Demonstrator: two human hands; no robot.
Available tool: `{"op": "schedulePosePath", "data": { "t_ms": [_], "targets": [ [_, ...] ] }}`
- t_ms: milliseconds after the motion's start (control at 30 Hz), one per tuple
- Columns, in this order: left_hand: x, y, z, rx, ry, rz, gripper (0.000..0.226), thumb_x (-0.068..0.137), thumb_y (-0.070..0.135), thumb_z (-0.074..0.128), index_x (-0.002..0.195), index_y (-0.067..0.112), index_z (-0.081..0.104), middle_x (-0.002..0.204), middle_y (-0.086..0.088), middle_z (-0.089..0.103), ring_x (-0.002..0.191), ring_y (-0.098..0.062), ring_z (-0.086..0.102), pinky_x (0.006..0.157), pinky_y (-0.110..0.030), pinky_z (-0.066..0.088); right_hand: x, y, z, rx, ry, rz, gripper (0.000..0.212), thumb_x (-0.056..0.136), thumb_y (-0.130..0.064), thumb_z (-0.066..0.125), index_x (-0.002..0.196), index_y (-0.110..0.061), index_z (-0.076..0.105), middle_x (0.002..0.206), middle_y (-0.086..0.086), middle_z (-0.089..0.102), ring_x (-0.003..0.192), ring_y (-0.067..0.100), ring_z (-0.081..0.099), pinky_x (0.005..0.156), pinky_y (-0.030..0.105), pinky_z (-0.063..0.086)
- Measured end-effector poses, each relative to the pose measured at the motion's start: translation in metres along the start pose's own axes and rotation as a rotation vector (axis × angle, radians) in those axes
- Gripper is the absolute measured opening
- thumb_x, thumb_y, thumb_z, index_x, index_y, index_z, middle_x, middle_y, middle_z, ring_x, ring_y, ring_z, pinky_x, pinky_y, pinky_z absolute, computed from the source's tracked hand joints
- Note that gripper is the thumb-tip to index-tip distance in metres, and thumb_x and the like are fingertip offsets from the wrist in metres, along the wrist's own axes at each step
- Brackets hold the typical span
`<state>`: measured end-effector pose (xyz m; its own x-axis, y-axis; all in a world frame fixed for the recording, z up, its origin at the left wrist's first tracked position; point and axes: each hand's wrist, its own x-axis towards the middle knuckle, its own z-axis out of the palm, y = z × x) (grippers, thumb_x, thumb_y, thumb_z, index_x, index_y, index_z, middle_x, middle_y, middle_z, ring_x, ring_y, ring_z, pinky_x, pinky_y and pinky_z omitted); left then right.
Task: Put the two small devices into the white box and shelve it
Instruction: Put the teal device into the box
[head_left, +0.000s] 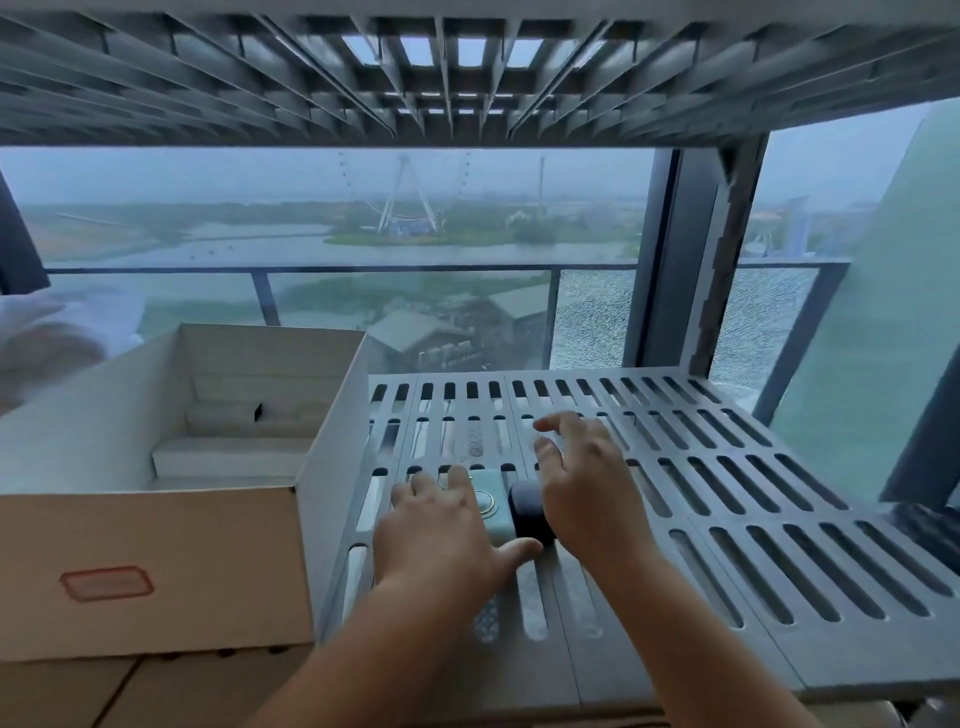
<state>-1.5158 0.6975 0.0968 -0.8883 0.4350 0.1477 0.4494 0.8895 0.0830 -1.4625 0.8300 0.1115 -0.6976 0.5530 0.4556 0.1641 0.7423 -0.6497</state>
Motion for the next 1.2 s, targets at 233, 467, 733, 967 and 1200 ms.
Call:
{"op": "schedulePosePath", "data": {
  "t_ms": [233,467,733,967,1200],
  "targets": [
    [0.000,0.000,-0.005,-0.026,-0.054,-0.006,0.078,0.079,0.063,0.054,0.139,0.018,0.036,0.129,-0.010,0.057,0.119,-0.029,0.049,0.089,-0.038,0.046,0.002,0.000,0.002,-0.005,-0.019,-0.016,0.025,0.103,-0.026,0.048,0.125,-0.022,0.058,0.122,0.005,0.059,0.113,0.021,0.055,0.095,0.039,0.046],
    [-0.007,-0.001,-0.006,-0.085,-0.058,0.009,0.091,0.084,0.031,0.053,0.157,0.000,0.008,0.146,-0.019,0.044,0.137,-0.036,0.033,0.110,-0.040,0.036,0.001,-0.003,0.004,0.004,-0.095,-0.059,0.026,0.102,-0.022,0.048,0.126,-0.023,0.058,0.125,0.003,0.059,0.117,0.020,0.055,0.100,0.039,0.045],
    [-0.020,-0.003,-0.029,-0.276,0.267,0.156,0.093,0.084,0.028,0.057,0.158,0.004,0.007,0.139,-0.010,0.051,0.129,-0.025,0.038,0.107,-0.033,0.039,-0.001,-0.014,0.005,0.129,-0.063,-0.047,0.028,0.103,-0.022,0.047,0.130,-0.024,0.057,0.126,0.001,0.061,0.112,0.016,0.058,0.087,0.029,0.045],
    [-0.039,-0.004,-0.071,-0.211,0.468,0.262,0.086,0.084,0.030,0.060,0.156,0.009,0.019,0.135,-0.005,0.054,0.125,-0.023,0.043,0.104,-0.034,0.042,0.004,-0.054,-0.013,0.425,0.031,-0.015,0.019,0.102,-0.022,0.050,0.107,-0.029,0.067,0.088,-0.013,0.069,0.082,0.009,0.068,0.074,0.044,0.061],
    [-0.049,-0.021,-0.111,-0.142,0.618,0.297,0.073,0.074,0.019,0.076,0.140,0.020,0.044,0.128,-0.003,0.062,0.112,-0.024,0.055,0.089,-0.038,0.052,0.011,-0.094,-0.018,0.668,0.109,-0.026,0.022,0.099,-0.019,0.058,0.112,-0.028,0.074,0.093,-0.015,0.074,0.085,0.002,0.069,0.075,0.031,0.058]
  ]
}}
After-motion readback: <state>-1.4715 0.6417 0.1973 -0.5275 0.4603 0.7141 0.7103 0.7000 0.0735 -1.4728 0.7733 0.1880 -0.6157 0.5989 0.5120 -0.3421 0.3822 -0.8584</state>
